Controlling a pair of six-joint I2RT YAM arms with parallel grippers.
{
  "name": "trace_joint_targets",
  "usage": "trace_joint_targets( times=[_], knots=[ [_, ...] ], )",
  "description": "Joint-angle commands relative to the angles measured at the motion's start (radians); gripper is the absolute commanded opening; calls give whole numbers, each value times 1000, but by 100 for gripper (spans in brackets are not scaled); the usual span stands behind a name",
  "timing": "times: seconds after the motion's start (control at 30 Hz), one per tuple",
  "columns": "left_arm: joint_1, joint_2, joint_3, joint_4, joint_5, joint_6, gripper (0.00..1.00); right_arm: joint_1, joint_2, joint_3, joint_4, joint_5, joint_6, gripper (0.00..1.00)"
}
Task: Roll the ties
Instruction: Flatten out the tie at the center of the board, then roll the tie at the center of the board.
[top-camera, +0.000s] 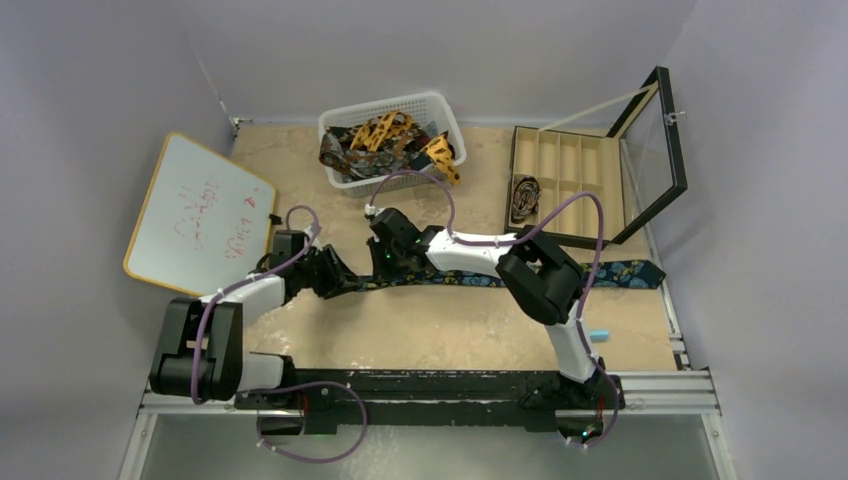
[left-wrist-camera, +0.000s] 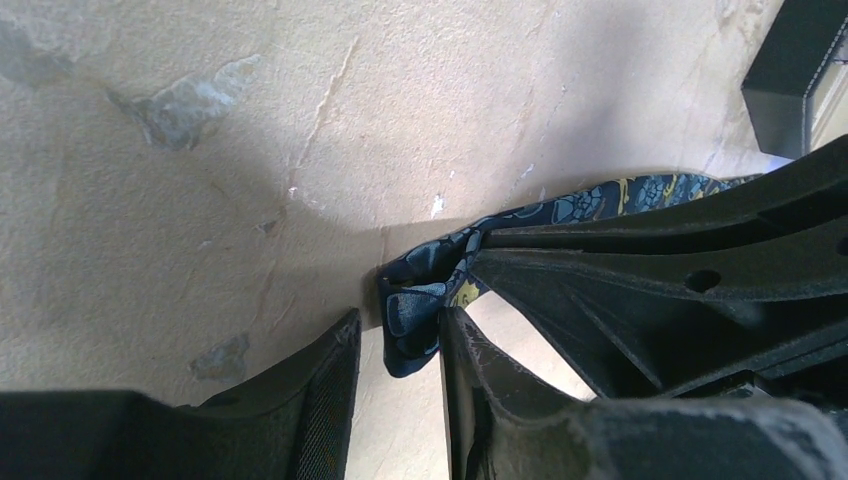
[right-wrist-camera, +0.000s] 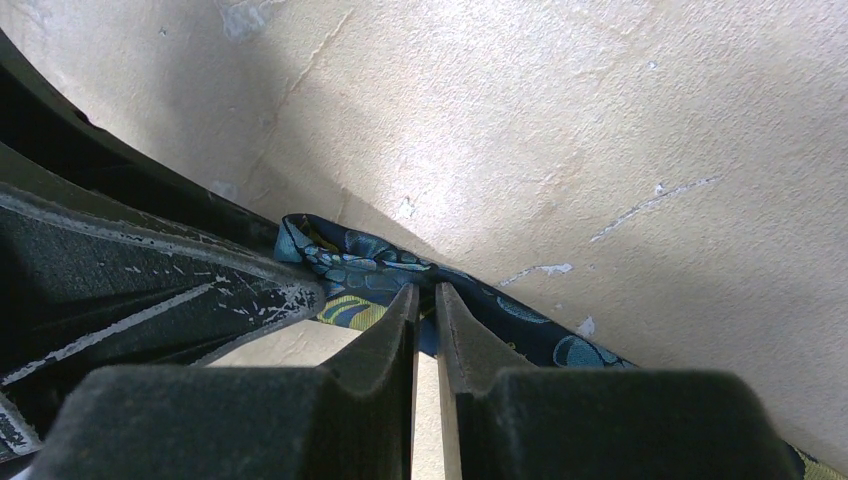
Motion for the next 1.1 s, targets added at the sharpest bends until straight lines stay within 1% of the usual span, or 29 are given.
trace_joint_targets(
  times=[0.0, 0.1, 0.23, 0.3, 0.33, 0.4, 0.47, 0.6, 0.7, 0.8, 0.83, 0.9, 1.07],
  knots=[
    [4, 20, -35, 109, 40, -33, 32, 2, -12, -35, -30, -17, 8, 14],
    [4, 41, -43, 139, 52, -46, 28, 2, -13, -39, -27, -23, 10, 14],
    [4, 42, -53, 157, 49, -50, 13, 2, -22, -35, -22, -46, 6, 14],
    [4, 21, -45, 141, 43, -39, 3, 2, -35, -30, -23, -41, 0, 18],
    [4, 6, -40, 126, 37, -25, 0, 2, -54, -25, -24, -36, -5, 20],
    [4, -36, -20, 81, 21, 8, 0, 0, -92, -20, -25, -15, -10, 23],
    [4, -66, 20, -11, 1, 48, 0, -11, -136, -22, -22, 12, -6, 26],
    [4, -87, 91, -114, -22, 105, 0, -32, -200, -53, -2, 14, 7, 28],
    [4, -66, 143, -166, -12, 133, 0, -34, -200, -63, -4, 16, 15, 24],
    [4, -65, 168, -198, -29, 150, 0, -38, -183, -73, -24, 66, 46, 13],
    [4, -66, 173, -203, -31, 152, 0, -46, -178, -79, -26, 81, 56, 12],
    [4, -69, 181, -212, -32, 156, 0, -65, -168, -91, -12, 66, 65, 10],
    [4, -62, 191, -219, -34, 163, 0, -74, -142, -100, 45, -42, 46, 8]
  ],
)
